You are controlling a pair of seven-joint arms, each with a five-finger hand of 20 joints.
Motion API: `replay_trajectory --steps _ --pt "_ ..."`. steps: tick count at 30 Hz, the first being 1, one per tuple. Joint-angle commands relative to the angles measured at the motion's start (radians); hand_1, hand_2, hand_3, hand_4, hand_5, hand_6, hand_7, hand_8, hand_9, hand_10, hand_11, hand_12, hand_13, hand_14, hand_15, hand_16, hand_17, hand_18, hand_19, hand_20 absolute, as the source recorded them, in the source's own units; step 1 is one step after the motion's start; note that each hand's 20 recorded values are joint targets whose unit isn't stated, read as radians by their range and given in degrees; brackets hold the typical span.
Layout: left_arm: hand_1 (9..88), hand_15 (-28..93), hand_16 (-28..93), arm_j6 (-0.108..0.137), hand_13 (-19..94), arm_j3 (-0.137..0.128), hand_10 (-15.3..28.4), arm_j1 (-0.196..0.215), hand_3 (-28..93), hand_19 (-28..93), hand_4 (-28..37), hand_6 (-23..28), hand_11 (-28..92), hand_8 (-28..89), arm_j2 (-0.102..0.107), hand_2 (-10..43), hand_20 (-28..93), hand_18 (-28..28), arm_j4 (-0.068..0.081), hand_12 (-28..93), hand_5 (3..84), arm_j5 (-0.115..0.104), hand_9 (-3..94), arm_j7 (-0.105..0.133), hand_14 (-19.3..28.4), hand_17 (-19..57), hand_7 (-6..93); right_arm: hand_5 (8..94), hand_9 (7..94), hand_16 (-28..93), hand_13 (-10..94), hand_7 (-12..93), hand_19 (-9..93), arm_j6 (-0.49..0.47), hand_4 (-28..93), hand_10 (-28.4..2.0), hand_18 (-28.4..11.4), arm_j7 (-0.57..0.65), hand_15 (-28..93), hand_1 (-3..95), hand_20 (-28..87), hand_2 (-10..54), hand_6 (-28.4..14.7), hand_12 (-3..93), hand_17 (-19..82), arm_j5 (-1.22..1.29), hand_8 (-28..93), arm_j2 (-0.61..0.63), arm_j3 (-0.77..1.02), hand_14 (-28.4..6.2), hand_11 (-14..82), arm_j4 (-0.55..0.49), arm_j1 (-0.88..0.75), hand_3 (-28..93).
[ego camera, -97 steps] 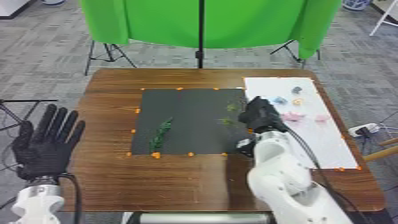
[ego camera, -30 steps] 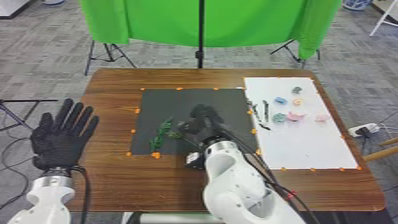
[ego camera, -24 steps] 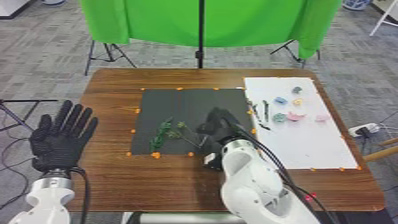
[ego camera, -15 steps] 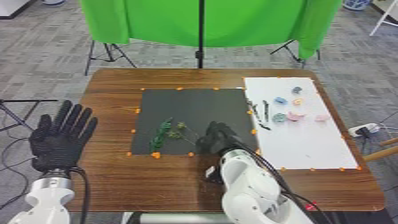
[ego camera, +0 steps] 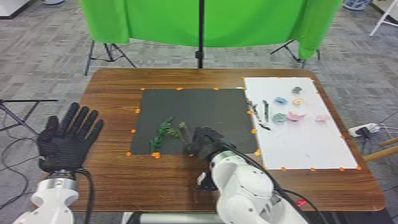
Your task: Arrange flowers
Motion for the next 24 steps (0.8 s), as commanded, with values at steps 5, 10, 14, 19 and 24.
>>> replay_trajectory --steps 5,10,14,19,24 --pt "26.8 28 -6 0.000 28 0.015 14.7 0.022 76 31 -28.3 9.4 17 -9 -0.024 15.1 12 13.3 0.000 9 43.9 -0.002 38.0 -0.026 15.2 -7.5 9.4 71.7 66.3 17 61 21 93 0.063 -19 -25.5 -28.2 0.058 68 31.0 60 -0.3 -11.1 17.3 42 0.019 -10 0.037 0.094 -21.5 21.5 -0.075 0.012 79" --pt "26.8 29 -6 0.013 28 0.017 14.7 0.015 76 31 -28.3 9.4 17 -9 -0.031 15.1 12 13.3 -0.011 9 43.9 -0.039 38.2 -0.031 15.3 -7.5 9.4 75.1 71.5 20 64 27 93 0.184 -19 -24.3 -28.3 0.081 71 30.3 61 0.1 -9.4 22.7 42 0.068 -8 0.077 0.197 -21.3 33.5 -0.069 0.100 77" --pt "26.6 29 -6 0.008 28 0.019 14.9 0.017 76 31 -28.3 9.5 17 -9 -0.029 15.4 12 13.3 -0.014 9 44.1 -0.028 38.4 -0.023 15.3 -7.6 9.4 75.0 71.4 21 64 27 93 0.193 -18 -24.0 -28.3 0.086 72 30.0 62 0.0 -9.2 23.1 42 0.004 -9 0.127 0.231 -20.9 34.2 0.020 0.182 77" --pt "26.6 30 -6 0.059 28 0.031 15.0 -0.001 76 32 -28.3 9.8 17 -9 -0.036 15.7 12 13.3 -0.014 9 44.8 -0.063 38.9 -0.004 15.2 -7.6 9.7 73.5 71.3 22 64 20 93 0.253 -20 -23.9 -28.1 0.066 72 28.7 64 -2.2 -9.2 21.1 43 -0.001 -10 0.152 0.174 -20.6 30.9 0.205 0.302 74" --pt "26.5 31 -6 0.058 28 0.050 15.0 -0.025 76 33 -28.3 9.8 18 -9 -0.036 16.0 13 13.3 -0.011 9 45.2 -0.057 39.4 -0.008 15.3 -7.8 9.9 69.7 68.7 22 62 17 93 0.196 -21 -23.7 -28.1 0.017 72 28.1 66 -7.0 -9.8 18.2 43 -0.090 -10 0.199 0.149 -20.6 23.8 0.265 0.317 74"
